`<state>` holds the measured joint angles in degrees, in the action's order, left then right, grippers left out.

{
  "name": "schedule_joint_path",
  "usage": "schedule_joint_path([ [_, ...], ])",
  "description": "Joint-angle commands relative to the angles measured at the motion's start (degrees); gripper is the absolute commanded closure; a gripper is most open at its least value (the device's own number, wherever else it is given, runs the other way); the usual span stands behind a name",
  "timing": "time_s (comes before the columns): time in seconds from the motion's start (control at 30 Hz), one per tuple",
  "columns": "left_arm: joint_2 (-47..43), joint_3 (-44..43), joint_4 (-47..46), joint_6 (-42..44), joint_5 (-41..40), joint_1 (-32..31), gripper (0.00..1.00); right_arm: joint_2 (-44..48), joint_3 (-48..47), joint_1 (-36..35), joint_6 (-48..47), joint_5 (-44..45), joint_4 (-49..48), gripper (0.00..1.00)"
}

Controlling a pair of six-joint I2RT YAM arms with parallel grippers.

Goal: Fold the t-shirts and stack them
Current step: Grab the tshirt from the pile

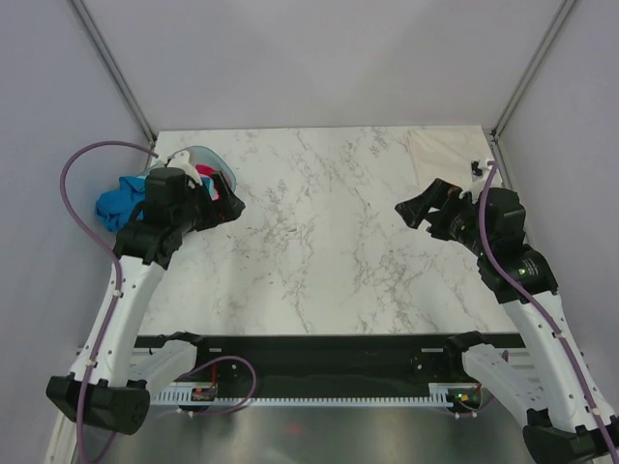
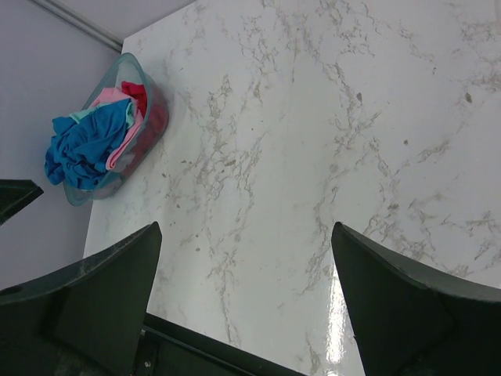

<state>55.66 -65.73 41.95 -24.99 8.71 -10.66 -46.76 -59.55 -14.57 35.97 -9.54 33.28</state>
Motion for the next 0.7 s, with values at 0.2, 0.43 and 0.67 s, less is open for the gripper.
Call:
schedule_joint_path([
  [0.2,21.3,-11.9,1.3,-1.0,-25.4,13.8,0.32,0.4,1.7,-0.1,0.6,-4.8,-0.2,0.02],
  [0.43,35.8,-15.9,0.7,-5.0,-24.6,21.9,0.32,3.7,5.2,-0.1,1.2,-8.5,-0.5,0.02],
  [0.67,42.7,-15.8,-1.7,-3.4,-23.7,22.8,0.81,8.4,4.4,-0.1,-1.2,-6.4,0.9,0.02],
])
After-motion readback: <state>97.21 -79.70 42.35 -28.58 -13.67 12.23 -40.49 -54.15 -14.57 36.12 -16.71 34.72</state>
